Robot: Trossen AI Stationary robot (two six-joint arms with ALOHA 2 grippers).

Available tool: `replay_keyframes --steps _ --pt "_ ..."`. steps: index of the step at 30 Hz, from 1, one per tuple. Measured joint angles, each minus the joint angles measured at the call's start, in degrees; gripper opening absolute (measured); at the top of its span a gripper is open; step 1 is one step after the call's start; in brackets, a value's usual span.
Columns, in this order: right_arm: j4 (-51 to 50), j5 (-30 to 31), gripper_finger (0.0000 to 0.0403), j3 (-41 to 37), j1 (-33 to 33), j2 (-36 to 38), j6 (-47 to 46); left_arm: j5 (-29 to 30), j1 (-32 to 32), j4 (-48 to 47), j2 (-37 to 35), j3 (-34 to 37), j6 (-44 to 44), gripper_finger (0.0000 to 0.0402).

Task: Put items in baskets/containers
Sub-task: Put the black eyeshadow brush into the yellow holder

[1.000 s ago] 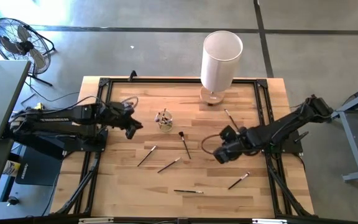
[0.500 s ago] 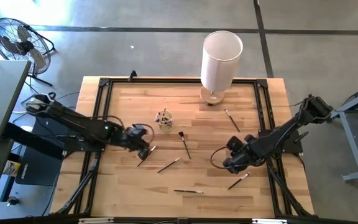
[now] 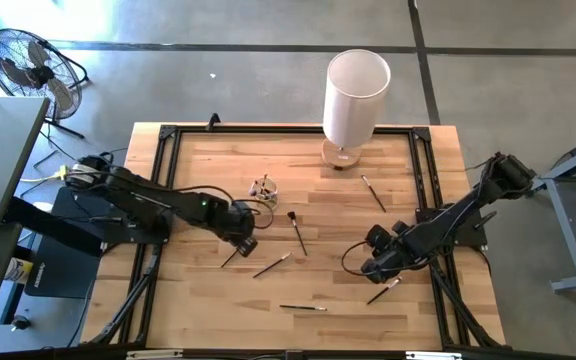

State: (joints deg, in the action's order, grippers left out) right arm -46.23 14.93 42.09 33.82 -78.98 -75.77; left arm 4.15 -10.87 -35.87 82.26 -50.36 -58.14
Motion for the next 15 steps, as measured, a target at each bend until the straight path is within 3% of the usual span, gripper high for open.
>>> replay_keyframes --steps 8,15 --pt "1.6 -0.1 0.0003 0.0 0.0 0.0 -0.3 -2.4 3.7 4.3 3.3 -0.1 5.7 0.0025" --pt "2.2 1.2 0.0004 0.0 -0.1 0.0 -3.9 -0.9 4.2 4.6 5.9 -0.1 6.3 0.0082"
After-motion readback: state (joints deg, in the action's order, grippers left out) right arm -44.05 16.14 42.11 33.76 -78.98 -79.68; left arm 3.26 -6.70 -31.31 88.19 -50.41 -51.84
